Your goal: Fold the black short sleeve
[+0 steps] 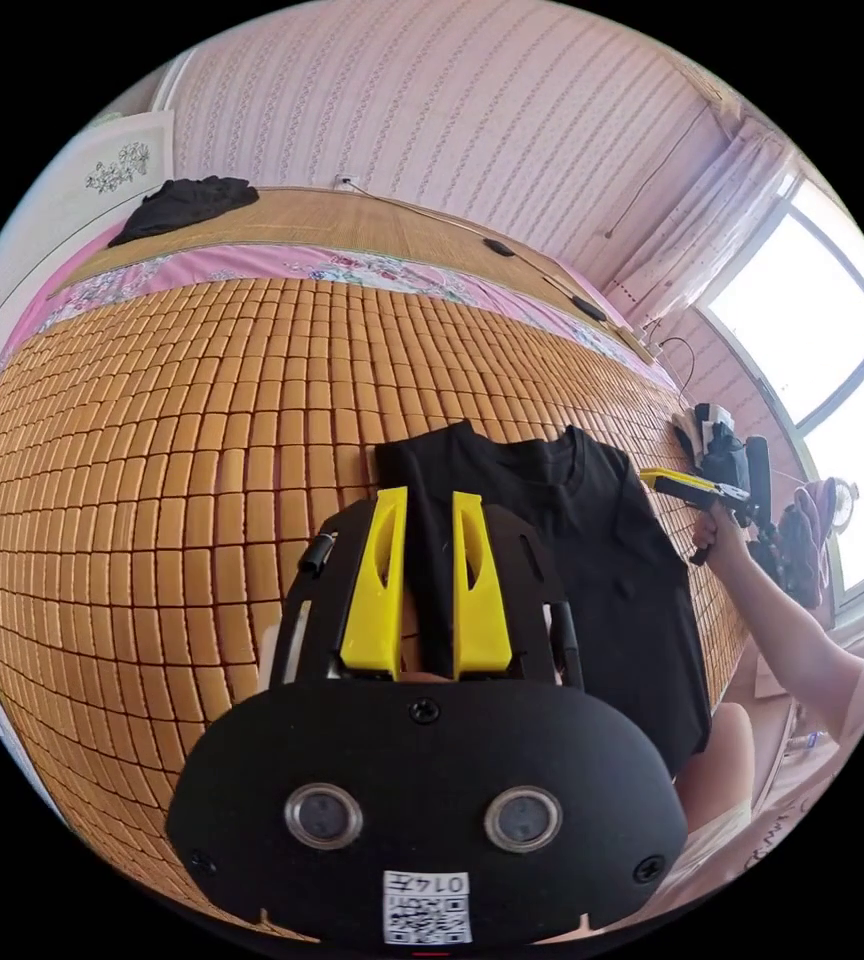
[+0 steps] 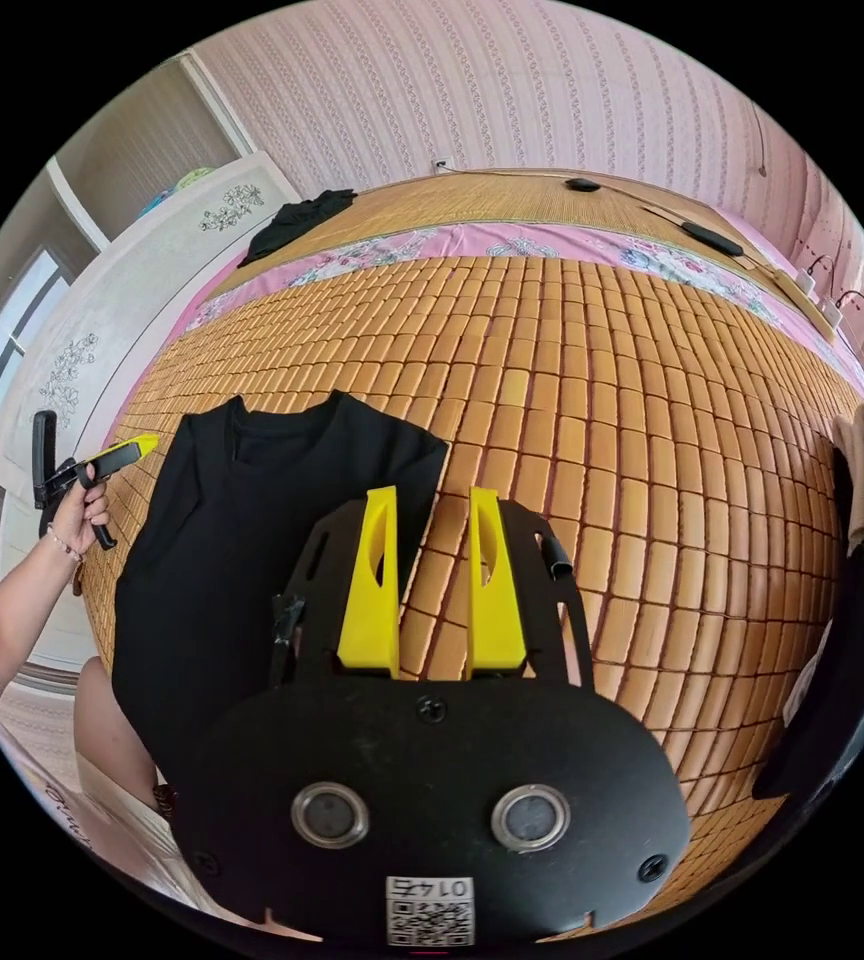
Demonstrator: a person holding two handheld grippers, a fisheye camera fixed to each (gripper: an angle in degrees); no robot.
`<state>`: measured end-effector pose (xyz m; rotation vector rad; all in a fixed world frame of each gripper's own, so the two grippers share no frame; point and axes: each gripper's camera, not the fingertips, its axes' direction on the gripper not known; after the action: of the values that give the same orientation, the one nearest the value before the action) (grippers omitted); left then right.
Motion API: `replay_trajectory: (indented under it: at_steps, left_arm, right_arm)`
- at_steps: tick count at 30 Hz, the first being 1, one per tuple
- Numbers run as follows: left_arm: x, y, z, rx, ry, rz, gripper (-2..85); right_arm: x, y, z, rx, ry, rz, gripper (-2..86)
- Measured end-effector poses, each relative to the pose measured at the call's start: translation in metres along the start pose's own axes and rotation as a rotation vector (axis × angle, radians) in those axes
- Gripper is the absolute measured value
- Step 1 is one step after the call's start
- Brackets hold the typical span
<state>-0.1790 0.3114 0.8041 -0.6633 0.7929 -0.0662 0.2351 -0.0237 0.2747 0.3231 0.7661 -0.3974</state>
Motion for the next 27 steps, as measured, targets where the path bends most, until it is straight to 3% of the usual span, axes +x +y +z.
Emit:
replay_trajectory:
  at_steps: [4, 8, 12, 17, 22, 27]
  left_arm:
    - [-0.016, -0.008, 0.019, -0.046, -0.026, -0.004, 9.4]
    - [-0.024, -0.011, 0.034, -0.11, 0.003, 0.017, 2.0]
    - [-0.037, -0.014, 0.017, -0.034, -0.016, -0.021, -0.4]
    - [-0.044, -0.002, -0.028, 0.128, 0.18, -0.057, -0.8]
    - [-0.03, 0.063, -0.097, 0.113, 0.285, 0.148, -0.7]
    - [-0.027, 0.172, -0.13, 0.024, 0.339, 0.151, -0.5]
  right_arm:
    - [-0.003, -0.011, 0.009, -0.018, -0.061, 0.019, 2.6]
    - [-0.002, -0.018, 0.004, -0.016, -0.086, 0.051, 1.1]
    - [0.0, -0.028, -0.022, 0.056, -0.055, 0.071, 0.5]
    - [-0.009, -0.011, -0.069, 0.162, -0.154, 0.043, 0.4]
    - [-0.043, 0.079, -0.127, 0.156, -0.222, -0.073, 0.4]
    - [-0.071, 0.191, -0.12, 0.018, -0.214, 0.012, 0.4]
